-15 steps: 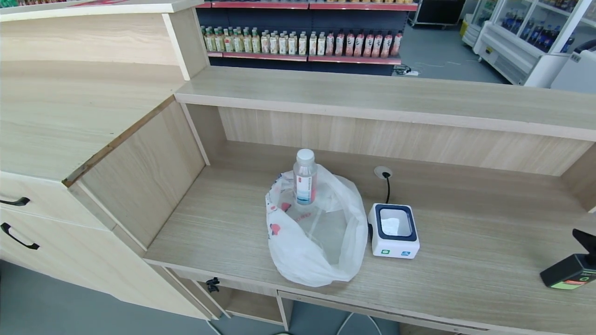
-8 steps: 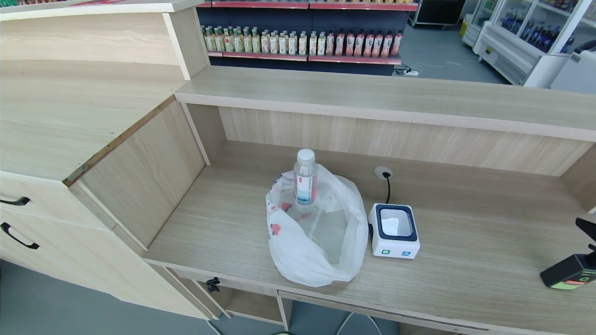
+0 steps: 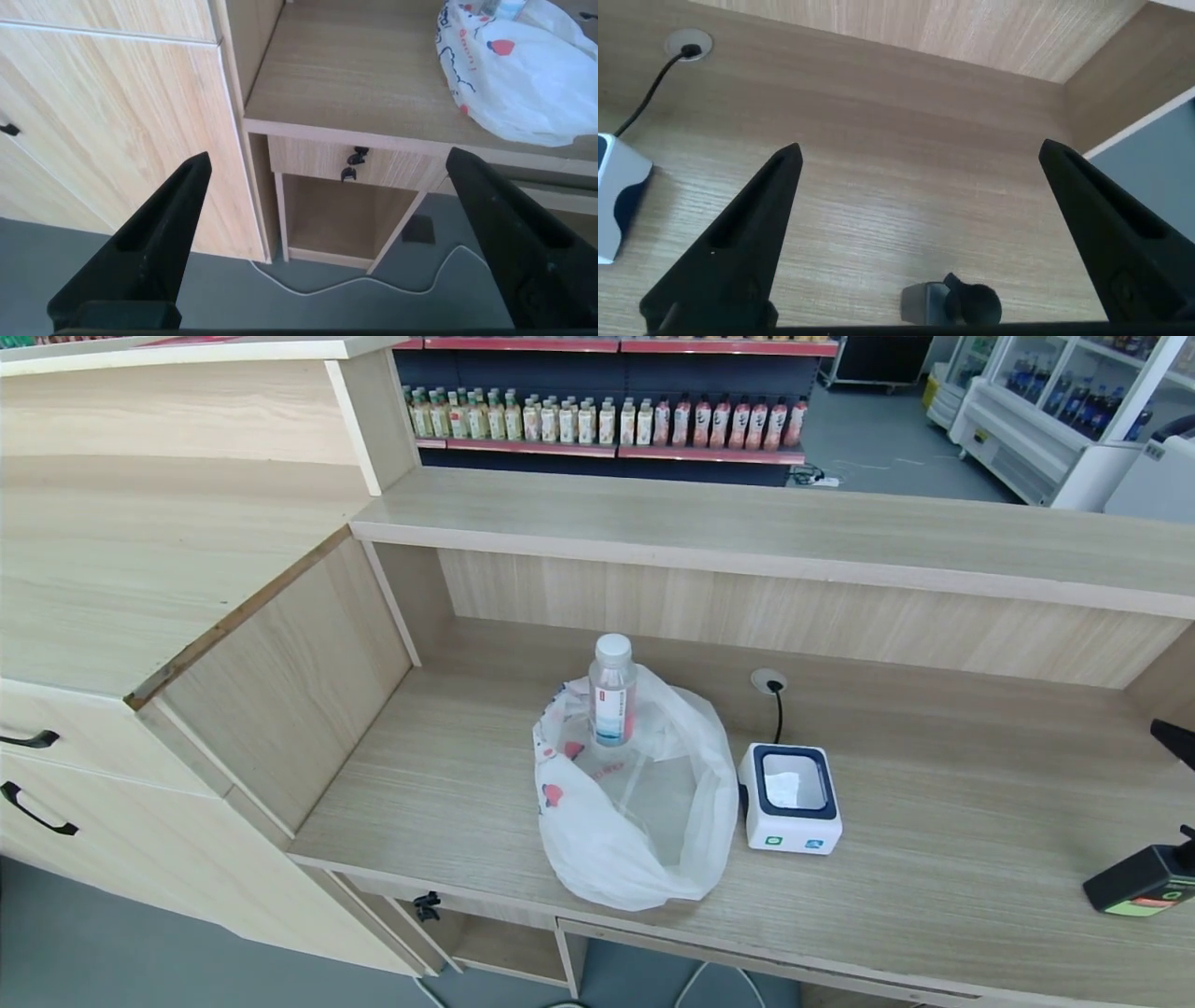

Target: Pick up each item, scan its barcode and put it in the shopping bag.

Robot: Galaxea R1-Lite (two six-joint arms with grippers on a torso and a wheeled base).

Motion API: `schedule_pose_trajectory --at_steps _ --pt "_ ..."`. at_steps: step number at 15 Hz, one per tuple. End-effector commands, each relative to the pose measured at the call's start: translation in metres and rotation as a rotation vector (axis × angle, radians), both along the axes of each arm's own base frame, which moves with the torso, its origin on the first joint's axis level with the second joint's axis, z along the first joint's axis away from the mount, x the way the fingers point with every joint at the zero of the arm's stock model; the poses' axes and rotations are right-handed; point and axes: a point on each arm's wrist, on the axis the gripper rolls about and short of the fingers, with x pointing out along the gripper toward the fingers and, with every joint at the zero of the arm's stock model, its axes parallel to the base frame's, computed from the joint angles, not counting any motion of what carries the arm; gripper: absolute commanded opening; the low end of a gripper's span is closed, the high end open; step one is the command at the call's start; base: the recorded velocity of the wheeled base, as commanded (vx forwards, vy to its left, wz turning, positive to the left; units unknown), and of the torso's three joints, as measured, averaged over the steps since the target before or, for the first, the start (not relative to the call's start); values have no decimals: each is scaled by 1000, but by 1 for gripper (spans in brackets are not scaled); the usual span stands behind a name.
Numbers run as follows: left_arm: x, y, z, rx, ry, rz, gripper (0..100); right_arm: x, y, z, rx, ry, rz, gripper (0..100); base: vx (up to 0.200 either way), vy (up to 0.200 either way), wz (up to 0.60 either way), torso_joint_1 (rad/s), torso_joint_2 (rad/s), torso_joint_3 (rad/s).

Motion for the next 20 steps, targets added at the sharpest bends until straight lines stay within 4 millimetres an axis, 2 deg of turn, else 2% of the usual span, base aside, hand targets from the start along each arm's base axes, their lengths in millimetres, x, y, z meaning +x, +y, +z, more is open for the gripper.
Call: schedule_pose_trajectory --at_steps 1,5,7,8,9,12,15,18,20 --pt "0 0 0 0 -1 -1 100 1 0 4 -9 -11 4 100 -200 0 0 12 7 2" --pt "0 0 0 -2 -1 -1 100 0 -2 -7 15 23 -14 100 -200 0 0 3 1 1" --pt "0 0 0 0 -1 -1 100 6 -17 -22 29 66 -48 100 -200 0 0 0 0 2" --pt "0 0 0 0 -1 -1 100 7 -21 -26 25 71 -56 100 0 0 0 0 0 0" --pt "0 0 0 0 -1 1 100 9 -36 -34 -1 55 -88 100 0 0 0 0 0 0" --pt "0 0 0 0 -2 1 100 6 -53 -43 -56 -4 -129 100 0 0 0 0 0 0" --pt "0 0 0 0 -1 -1 100 -4 -48 -39 -71 -34 -148 100 0 0 0 0 0 0" --pt "0 0 0 0 -1 -1 100 -9 -43 -43 -59 -21 -157 100 0 0 0 0 0 0" --pt "0 0 0 0 -1 1 100 -22 -47 -50 -35 -3 -220 100 0 0 0 0 0 0"
